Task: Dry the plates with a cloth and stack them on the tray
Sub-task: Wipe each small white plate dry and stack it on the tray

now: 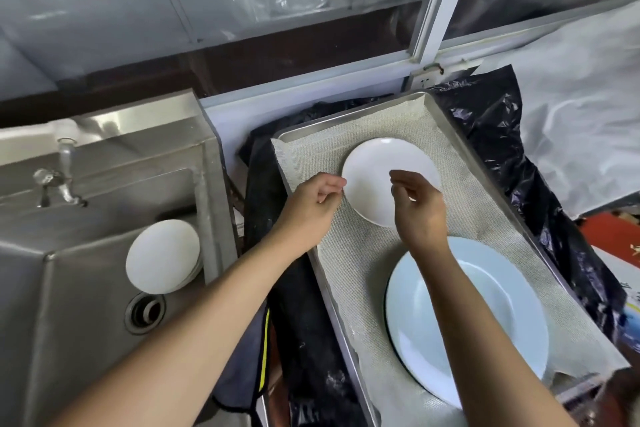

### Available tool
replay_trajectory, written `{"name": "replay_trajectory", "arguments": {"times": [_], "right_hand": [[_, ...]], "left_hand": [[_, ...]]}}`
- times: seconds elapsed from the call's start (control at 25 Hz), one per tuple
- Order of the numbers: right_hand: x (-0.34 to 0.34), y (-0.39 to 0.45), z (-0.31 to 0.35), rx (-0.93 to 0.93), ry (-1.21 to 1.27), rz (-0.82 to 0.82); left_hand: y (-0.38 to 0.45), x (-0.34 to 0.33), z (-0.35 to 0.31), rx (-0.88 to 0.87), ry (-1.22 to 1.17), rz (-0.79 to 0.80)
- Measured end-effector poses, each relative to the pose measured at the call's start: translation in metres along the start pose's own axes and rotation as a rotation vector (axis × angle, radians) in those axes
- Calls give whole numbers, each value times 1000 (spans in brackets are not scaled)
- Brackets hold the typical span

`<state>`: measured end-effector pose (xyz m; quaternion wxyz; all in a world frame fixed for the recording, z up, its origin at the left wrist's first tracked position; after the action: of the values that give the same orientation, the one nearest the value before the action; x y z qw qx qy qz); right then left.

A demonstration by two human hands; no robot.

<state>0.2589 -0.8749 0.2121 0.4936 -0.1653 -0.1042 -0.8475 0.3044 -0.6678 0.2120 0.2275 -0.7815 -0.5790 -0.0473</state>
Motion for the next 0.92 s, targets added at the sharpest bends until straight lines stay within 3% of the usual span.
{"name": "replay_trajectory", "arguments": {"times": [0.48,0.92], "right_hand": [[-84,-81,82,68,157,164],[-180,-148,143,126,121,236]], "left_hand": [[-93,109,5,-9,-61,-175],[-147,231,49,1,-64,-253]]}}
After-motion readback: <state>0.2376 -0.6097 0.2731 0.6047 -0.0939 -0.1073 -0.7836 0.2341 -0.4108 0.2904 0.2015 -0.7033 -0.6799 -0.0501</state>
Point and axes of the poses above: each hand's wrist, its own y-axis towards the middle knuckle, its own x-axis out of the back of the hand, z = x × y, the point moved 10 cm from there along y, towards the middle knuckle, and after that the axes turned 4 degrees about x, right-handed, at the moved point
